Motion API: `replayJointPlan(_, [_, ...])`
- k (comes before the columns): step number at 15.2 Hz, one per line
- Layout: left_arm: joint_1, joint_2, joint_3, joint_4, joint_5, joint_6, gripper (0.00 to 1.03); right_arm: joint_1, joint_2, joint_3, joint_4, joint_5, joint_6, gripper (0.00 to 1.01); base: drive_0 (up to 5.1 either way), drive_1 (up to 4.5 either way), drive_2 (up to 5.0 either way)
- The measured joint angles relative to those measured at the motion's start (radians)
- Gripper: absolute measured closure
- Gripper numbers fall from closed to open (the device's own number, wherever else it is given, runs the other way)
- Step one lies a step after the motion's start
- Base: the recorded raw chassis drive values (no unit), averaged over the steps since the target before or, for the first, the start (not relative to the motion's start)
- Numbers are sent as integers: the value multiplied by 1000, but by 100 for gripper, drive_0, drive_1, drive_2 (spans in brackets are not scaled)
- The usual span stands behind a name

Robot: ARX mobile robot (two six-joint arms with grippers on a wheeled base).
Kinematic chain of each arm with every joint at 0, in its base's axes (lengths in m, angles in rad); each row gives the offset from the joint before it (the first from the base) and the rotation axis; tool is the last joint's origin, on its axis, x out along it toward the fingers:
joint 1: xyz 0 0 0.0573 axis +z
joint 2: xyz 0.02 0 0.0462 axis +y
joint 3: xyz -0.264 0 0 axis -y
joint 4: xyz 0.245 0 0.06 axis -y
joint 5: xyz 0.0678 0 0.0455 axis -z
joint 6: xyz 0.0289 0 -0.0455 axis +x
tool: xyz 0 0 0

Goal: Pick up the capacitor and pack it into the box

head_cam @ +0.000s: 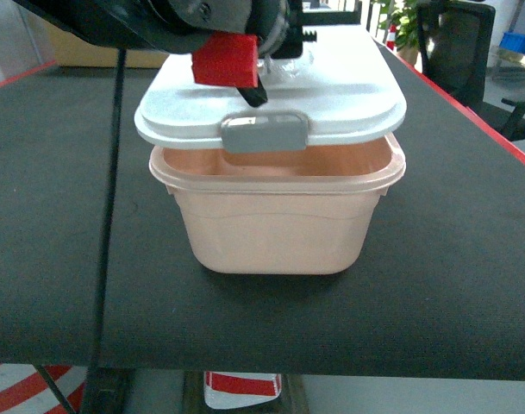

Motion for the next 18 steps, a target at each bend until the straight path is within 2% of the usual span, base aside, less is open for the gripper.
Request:
replayJointPlan(3, [-31, 53, 55, -51, -40, 0, 101, 0, 0, 0, 0, 0, 0, 3, 0, 0, 0])
replayJointPlan(7, [-30, 77, 85, -110, -68, -1, 101, 0, 0, 0, 0, 0, 0, 3, 0, 0, 0])
replayJointPlan(12, [-18, 83, 85, -114, -52, -5, 101, 0, 0, 0, 0, 0, 0, 3, 0, 0, 0])
replayJointPlan(18, [-29, 89, 84, -126, -41, -2, 101, 0, 0, 0, 0, 0, 0, 3, 0, 0, 0])
